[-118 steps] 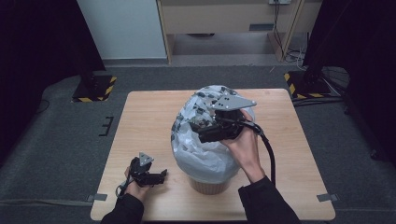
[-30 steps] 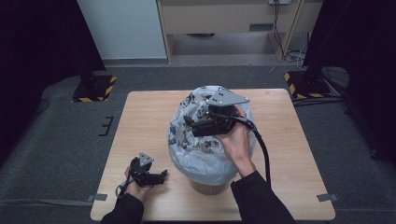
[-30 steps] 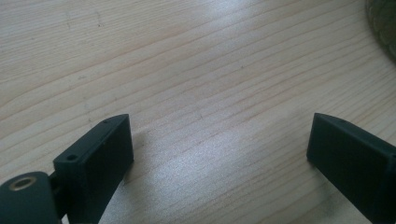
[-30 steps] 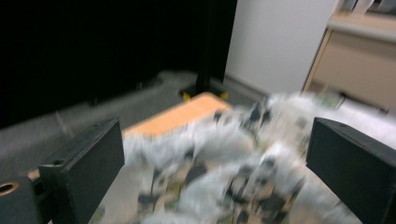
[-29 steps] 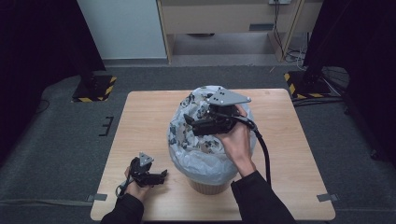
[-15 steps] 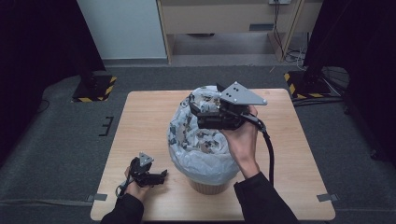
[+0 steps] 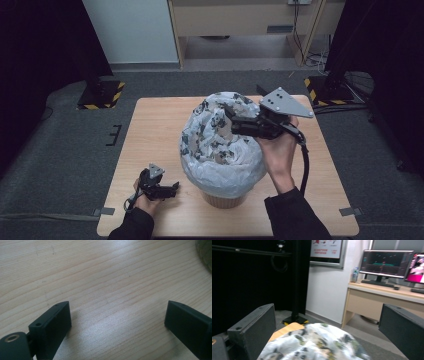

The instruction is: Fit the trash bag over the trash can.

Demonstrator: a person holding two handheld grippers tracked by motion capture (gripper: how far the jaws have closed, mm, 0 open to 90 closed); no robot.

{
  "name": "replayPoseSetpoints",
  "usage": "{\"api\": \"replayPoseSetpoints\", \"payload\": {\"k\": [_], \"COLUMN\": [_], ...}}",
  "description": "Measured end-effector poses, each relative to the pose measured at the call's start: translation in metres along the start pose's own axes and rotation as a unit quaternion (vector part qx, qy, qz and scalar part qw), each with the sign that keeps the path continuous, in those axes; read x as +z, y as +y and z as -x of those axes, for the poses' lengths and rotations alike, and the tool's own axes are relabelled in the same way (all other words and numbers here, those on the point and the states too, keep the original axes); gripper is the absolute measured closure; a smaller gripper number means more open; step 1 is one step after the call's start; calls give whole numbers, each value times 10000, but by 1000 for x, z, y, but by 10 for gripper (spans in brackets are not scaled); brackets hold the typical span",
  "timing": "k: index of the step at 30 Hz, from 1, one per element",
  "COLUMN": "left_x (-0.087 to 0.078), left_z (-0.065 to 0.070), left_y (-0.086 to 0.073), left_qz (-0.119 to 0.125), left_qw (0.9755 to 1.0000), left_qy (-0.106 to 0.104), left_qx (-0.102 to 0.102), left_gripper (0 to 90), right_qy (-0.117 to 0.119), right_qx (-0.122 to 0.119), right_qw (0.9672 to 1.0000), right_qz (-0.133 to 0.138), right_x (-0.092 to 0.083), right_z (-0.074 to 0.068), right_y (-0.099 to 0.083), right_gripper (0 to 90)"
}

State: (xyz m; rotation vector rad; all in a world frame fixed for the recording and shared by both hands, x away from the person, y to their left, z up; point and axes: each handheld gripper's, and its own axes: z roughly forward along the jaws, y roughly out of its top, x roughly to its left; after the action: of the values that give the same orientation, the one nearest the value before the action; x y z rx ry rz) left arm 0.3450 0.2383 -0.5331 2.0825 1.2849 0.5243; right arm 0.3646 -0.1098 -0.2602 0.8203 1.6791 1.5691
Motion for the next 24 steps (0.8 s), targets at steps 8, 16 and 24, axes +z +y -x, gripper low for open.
{"api": "replayPoseSetpoints", "payload": {"k": [8,16,24], "left_x": [0,0,0], "left_z": [0,0,0], "left_y": [0,0,-1], "left_qz": [8,24,34], "left_qw": [10000,10000,10000], "left_qy": [5,7,10], "left_qx": [-3,-5,-8], "left_gripper": [62,61,61], "right_qy": [-409,-769,-1002], "right_qx": [130,263,394], "right_qw": [9990,9967,9941], "right_qz": [136,58,-130], "right_x": [-22,-40,-55], "right_z": [29,56,76], "right_y": [-8,-26,-53], "right_gripper": [11,10,10]}}
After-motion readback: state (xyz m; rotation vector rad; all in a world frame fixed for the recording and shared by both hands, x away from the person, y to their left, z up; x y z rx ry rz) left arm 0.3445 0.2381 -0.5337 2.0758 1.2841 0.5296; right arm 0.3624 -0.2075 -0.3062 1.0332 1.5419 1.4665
